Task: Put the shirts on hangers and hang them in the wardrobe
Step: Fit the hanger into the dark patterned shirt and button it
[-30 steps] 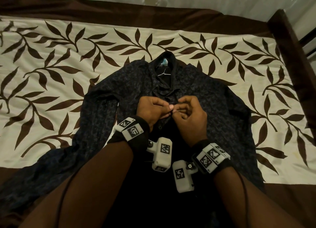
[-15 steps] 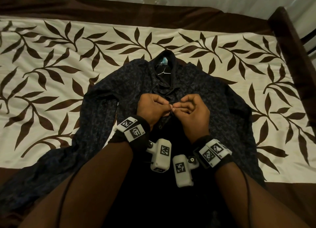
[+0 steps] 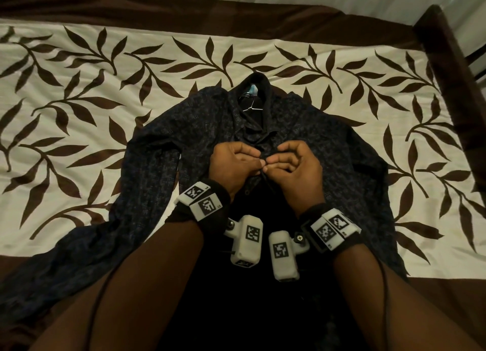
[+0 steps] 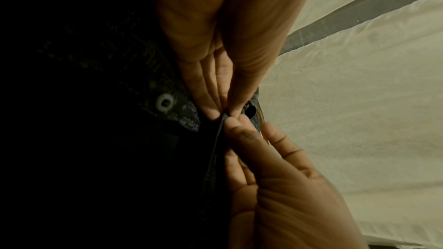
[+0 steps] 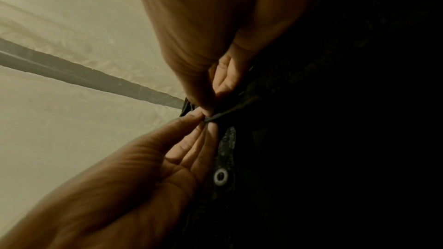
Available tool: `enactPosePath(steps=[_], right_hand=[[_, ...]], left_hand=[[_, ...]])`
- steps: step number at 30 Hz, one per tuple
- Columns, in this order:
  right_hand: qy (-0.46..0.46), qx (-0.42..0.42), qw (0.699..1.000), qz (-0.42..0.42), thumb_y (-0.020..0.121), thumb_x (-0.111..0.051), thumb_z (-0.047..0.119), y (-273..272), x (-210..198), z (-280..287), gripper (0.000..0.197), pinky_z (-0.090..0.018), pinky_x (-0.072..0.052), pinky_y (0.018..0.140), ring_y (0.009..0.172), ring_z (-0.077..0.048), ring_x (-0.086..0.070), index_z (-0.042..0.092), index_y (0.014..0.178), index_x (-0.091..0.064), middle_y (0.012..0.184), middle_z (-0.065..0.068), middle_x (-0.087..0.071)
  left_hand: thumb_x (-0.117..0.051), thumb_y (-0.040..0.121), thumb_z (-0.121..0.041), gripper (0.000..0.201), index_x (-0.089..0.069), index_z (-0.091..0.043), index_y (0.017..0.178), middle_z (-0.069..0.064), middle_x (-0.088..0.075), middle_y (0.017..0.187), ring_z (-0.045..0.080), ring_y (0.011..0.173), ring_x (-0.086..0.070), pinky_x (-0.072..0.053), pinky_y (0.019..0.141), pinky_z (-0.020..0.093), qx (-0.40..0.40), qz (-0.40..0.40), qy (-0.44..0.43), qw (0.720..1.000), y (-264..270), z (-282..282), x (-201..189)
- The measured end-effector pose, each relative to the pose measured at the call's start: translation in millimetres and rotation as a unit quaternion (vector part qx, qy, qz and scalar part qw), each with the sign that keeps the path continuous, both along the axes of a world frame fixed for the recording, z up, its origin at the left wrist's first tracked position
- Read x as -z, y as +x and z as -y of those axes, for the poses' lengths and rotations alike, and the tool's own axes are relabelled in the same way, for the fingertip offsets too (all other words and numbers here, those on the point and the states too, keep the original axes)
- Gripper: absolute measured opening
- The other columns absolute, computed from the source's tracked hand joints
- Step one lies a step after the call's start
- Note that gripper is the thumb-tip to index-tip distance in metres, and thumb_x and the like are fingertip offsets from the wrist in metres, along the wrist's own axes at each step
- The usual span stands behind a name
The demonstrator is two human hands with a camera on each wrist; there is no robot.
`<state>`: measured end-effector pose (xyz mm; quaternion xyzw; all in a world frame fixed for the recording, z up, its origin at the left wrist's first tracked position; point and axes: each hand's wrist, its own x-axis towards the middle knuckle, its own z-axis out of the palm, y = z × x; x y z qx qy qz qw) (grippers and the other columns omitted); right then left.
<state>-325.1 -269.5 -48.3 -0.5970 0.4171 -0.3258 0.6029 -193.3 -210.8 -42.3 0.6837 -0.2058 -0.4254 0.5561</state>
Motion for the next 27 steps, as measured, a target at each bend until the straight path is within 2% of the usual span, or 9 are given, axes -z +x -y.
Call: enactPosePath(steps=[3,7,10,14,16,18,21,24,27], right_hand=[[-0.027,0.001,0.999,-0.022,0.075,-0.079,-0.007,2,0,-2,0.047,-0.023,-0.057,0.070,0.077,-0.015,-0.070,0.013,0.109,-0.053,0.089,-0.012,-0.070],[-0.019,0.005,1.000,-0.019,0.080,-0.076,-0.004,1,-1,-2,0.041,-0.023,-0.057,0.071,0.081,-0.015,-0.073,0.014,0.109,-0.054,0.088,-0.008,-0.073],[-0.002,0.001,1.000,-0.005,0.079,-0.076,-0.006,1,-1,0,0.041,-0.025,-0.058,0.072,0.080,-0.017,-0.072,0.015,0.106,-0.054,0.087,-0.010,-0.072],[-0.012,-0.015,1.000,-0.008,0.078,-0.077,-0.006,1,0,2,0.040,-0.026,-0.058,0.074,0.080,-0.018,-0.070,0.016,0.102,-0.055,0.089,-0.013,-0.071],[-0.002,-0.011,1.000,-0.003,0.080,-0.075,-0.006,1,3,1,0.035,-0.031,-0.059,0.076,0.080,-0.018,-0.070,0.014,0.101,-0.055,0.089,-0.012,-0.071],[0.007,-0.006,1.000,0.004,0.081,-0.072,-0.008,2,5,-1,0.033,-0.036,-0.060,0.078,0.080,-0.019,-0.069,0.014,0.099,-0.055,0.088,-0.012,-0.071],[-0.008,-0.007,1.000,0.001,0.081,-0.071,-0.009,4,6,-2,0.031,-0.033,-0.059,0.077,0.079,-0.016,-0.068,0.012,0.098,-0.057,0.089,-0.012,-0.070],[-0.050,-0.020,0.998,-0.017,0.079,-0.073,-0.009,4,5,-1,0.033,-0.030,-0.059,0.075,0.081,-0.020,-0.068,0.009,0.102,-0.058,0.091,-0.014,-0.068],[-0.082,-0.033,0.996,-0.023,0.077,-0.076,-0.008,4,6,-1,0.037,-0.031,-0.059,0.074,0.082,-0.026,-0.068,0.008,0.105,-0.058,0.089,-0.013,-0.068]], left_hand=[[-0.077,0.077,0.007,0.015,-0.068,-0.005,0.081,0.008,-0.070,0.065,0.016,0.060,-0.068,-0.058,0.063,0.026,0.008,0.012,0.005,1.000,1,0,1],[-0.077,0.077,0.005,0.013,-0.069,-0.005,0.081,0.014,-0.072,0.069,0.020,0.063,-0.070,-0.058,0.065,0.028,0.000,0.025,0.012,1.000,1,-1,3],[-0.077,0.075,0.004,0.014,-0.070,-0.007,0.079,0.017,-0.073,0.072,0.024,0.065,-0.070,-0.060,0.069,0.032,-0.010,0.036,0.015,0.999,0,0,3],[-0.079,0.071,0.003,0.015,-0.072,-0.010,0.073,0.013,-0.073,0.068,0.023,0.063,-0.070,-0.060,0.069,0.033,-0.022,0.041,0.030,0.998,-1,2,2],[-0.079,0.070,0.004,0.016,-0.071,-0.011,0.071,0.013,-0.073,0.067,0.022,0.061,-0.069,-0.060,0.068,0.033,-0.031,0.035,0.037,0.998,-2,3,2],[-0.078,0.070,0.006,0.017,-0.071,-0.010,0.071,0.014,-0.072,0.067,0.020,0.059,-0.068,-0.058,0.062,0.029,-0.048,0.016,0.045,0.998,-4,3,1],[-0.072,0.078,0.010,0.016,-0.069,-0.005,0.075,0.012,-0.069,0.068,0.013,0.057,-0.067,-0.055,0.056,0.021,-0.067,-0.052,0.038,0.996,-8,3,-3],[-0.068,0.083,0.009,0.013,-0.068,-0.003,0.078,0.008,-0.068,0.067,0.011,0.058,-0.068,-0.057,0.057,0.021,-0.072,-0.109,0.025,0.991,-9,0,-4],[-0.069,0.085,0.008,0.010,-0.068,-0.001,0.080,0.008,-0.068,0.066,0.011,0.058,-0.068,-0.058,0.058,0.021,-0.064,-0.113,0.022,0.991,-7,-2,-6]])
